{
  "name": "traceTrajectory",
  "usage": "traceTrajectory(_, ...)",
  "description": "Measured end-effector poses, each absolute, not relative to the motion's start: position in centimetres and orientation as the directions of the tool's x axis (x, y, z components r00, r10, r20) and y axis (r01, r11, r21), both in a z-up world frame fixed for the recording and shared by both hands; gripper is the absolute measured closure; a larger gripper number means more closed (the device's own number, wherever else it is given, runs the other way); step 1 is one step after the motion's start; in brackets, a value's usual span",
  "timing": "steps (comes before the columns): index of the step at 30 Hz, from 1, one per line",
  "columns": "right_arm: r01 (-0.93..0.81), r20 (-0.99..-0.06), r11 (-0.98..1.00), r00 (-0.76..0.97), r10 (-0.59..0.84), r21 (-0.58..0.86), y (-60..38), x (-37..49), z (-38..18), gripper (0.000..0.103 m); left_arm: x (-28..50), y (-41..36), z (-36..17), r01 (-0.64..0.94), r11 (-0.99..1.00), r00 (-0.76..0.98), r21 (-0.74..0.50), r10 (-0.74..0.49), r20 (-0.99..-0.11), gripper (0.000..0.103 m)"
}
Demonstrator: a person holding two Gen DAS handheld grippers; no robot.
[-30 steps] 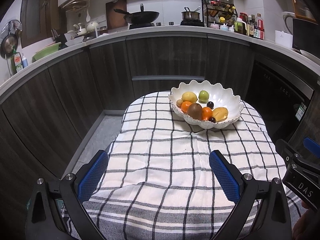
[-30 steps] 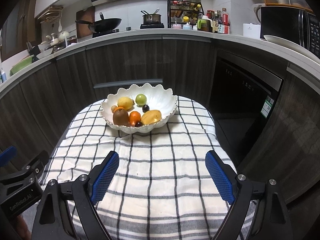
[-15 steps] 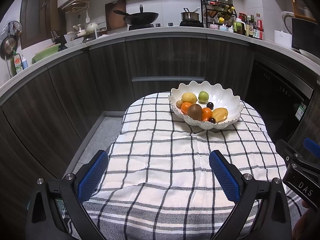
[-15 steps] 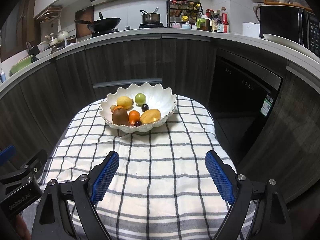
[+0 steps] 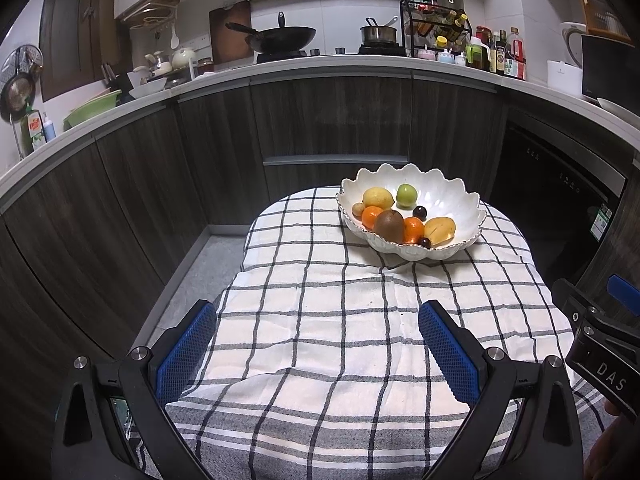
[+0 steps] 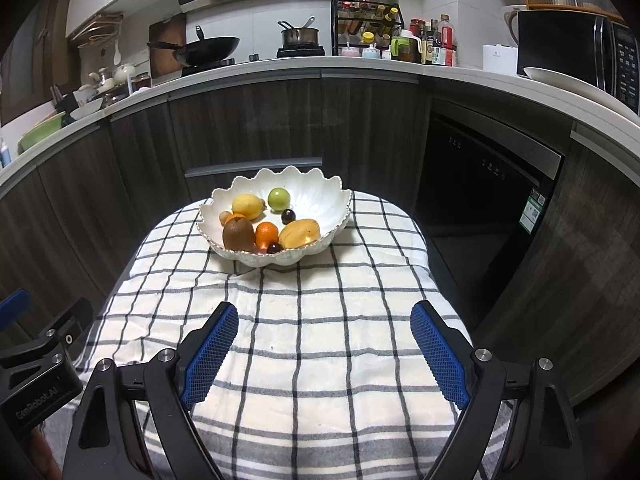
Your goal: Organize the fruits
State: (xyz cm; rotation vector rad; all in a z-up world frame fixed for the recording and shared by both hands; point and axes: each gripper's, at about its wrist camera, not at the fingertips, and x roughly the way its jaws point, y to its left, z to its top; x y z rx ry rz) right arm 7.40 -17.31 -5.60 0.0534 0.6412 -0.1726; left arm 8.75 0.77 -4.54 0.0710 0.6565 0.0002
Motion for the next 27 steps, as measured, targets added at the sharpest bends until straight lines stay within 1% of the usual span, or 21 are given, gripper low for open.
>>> traceTrajectory(27,0.18,-0.596,0.984,0.79,-0.147,-0.005,-17.17,7.35,-5.49,0.014,8.6,0.72,-4.53,0.031,0.998,0.789,0.054,0.009,-0.614,0.0)
